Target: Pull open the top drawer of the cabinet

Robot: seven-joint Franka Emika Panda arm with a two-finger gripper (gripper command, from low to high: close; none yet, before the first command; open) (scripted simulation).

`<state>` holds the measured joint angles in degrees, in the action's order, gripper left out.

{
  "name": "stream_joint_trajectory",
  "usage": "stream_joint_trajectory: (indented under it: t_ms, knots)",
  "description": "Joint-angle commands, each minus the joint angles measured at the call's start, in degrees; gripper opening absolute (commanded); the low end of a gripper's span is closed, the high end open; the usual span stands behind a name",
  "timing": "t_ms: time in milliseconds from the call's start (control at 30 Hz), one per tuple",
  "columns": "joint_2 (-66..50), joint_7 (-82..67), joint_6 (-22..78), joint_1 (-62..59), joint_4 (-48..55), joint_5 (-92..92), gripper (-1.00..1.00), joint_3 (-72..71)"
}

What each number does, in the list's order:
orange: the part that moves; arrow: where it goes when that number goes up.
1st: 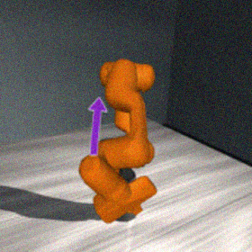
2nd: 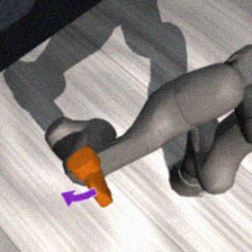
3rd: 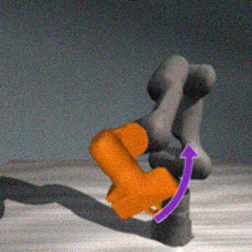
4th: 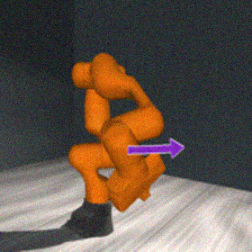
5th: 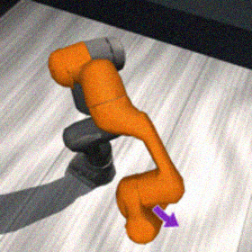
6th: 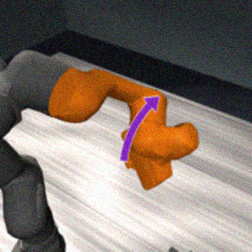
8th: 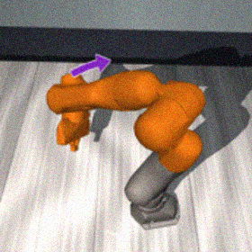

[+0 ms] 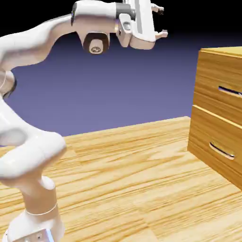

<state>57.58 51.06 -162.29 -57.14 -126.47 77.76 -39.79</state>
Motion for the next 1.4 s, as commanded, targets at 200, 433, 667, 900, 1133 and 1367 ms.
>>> stream_joint_trajectory:
  t_ms: [200,433,667,900,1133,1367]
  knots:
    - [5.59,1.93,2.63,-12.97,7.75,17.45,0.0,-8.93]
    - [11.18,3.86,5.26,-25.95,15.49,34.89,0.0,-17.85]
    - [16.77,5.79,7.89,-38.92,23.24,52.33,0.0,-26.78]
    - [22.37,7.72,10.51,-51.89,30.99,69.77,0.0,-35.7]
    - [26.69,9.21,12.55,-61.92,36.97,83.26,0.0,-42.6]
    - [26.96,12.68,7.18,-71.03,51.51,81.48,0.0,-43.6]
